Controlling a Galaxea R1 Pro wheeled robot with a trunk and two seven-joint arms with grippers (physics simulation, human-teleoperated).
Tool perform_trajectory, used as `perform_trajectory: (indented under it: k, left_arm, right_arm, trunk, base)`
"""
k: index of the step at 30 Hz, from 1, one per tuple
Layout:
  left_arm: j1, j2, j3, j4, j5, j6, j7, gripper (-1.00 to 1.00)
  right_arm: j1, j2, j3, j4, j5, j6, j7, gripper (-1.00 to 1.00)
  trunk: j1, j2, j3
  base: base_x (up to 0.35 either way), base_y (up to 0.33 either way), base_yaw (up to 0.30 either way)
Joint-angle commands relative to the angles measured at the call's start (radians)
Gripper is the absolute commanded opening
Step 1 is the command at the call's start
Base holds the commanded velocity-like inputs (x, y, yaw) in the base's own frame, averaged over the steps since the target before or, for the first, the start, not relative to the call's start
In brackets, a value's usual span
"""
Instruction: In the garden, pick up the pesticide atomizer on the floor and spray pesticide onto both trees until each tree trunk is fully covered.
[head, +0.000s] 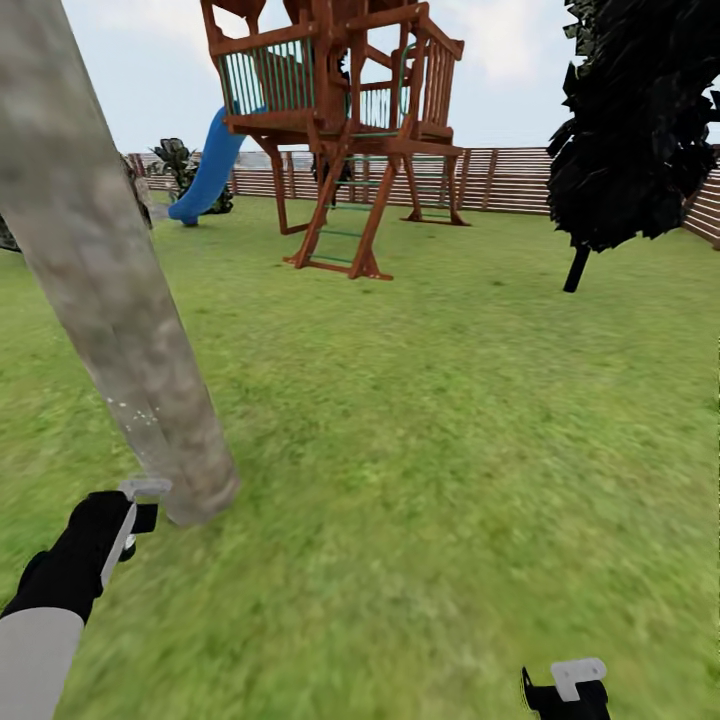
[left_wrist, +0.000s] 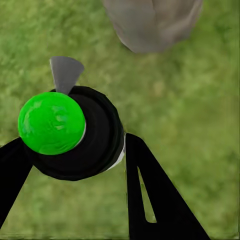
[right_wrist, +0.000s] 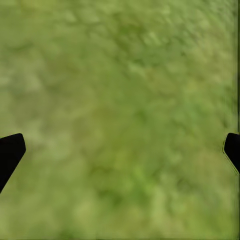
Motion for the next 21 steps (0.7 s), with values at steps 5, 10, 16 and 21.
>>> perform_trajectory:
  k: [5,10,16,21]
  left_arm:
    - [0.056,-0.001,0.004,0.000,-0.007,-0.053,-0.002,-1.00]
    - [0.074,-0.013,0.004,0.002,0.003,-0.053,-0.005,-1.00]
    - [0.077,-0.025,0.005,0.002,0.041,-0.053,0.001,-1.00]
    - [0.087,-0.027,0.007,0.050,0.041,-0.054,0.050,-1.00]
  right_arm:
    - [-0.001,0.000,-0.005,0.002,0.011,-0.004,-0.005,1.00]
    - [-0.001,0.000,-0.005,0.002,0.011,-0.003,-0.005,1.00]
    - [-0.001,0.002,-0.005,0.002,0.011,-0.004,-0.005,1.00]
    - [-0.001,0.002,-0.005,0.002,0.011,-0.003,-0.005,1.00]
  trunk:
    - [0.000,0.000,-0.001]
    - [0.000,0.000,-0.001]
    - [0.000,0.000,-0.001]
    - [0.000,0.000,-0.001]
  base:
    - [0.089,-0.247,0.108]
    - [0.017,-0.040,0.270]
    - [0.000,-0.001,0.277]
    - [0.003,-0.001,0.134]
